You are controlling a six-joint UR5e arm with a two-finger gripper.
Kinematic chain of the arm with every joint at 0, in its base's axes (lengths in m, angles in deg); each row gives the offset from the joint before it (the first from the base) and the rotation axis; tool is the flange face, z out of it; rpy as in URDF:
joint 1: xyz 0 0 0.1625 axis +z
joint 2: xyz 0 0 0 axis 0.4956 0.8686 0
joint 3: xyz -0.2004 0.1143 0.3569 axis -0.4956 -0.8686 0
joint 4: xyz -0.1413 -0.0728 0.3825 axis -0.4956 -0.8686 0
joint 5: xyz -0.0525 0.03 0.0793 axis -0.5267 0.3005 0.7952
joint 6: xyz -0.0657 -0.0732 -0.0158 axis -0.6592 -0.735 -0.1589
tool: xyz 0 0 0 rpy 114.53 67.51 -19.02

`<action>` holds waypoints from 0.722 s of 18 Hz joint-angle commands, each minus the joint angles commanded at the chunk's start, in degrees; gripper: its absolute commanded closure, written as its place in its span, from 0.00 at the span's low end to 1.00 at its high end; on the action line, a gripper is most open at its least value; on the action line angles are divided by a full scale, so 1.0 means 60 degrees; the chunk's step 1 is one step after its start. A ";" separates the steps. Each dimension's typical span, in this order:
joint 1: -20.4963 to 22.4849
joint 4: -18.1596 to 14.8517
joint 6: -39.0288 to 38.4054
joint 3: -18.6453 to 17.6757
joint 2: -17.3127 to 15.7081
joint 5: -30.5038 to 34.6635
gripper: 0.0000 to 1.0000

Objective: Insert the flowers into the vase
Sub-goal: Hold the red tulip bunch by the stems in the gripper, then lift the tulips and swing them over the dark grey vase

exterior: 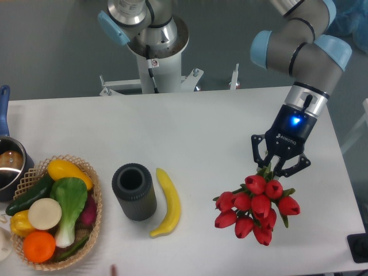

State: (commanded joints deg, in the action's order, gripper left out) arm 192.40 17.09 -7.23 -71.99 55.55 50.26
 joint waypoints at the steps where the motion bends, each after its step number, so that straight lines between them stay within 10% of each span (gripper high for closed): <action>1: 0.0000 0.0000 -0.0029 0.0015 0.0000 -0.0015 0.76; 13: -0.0322 0.0015 0.0247 -0.0161 0.0000 -0.2604 0.75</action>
State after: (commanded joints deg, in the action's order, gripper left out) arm 190.46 17.18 -5.74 -72.96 55.55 34.64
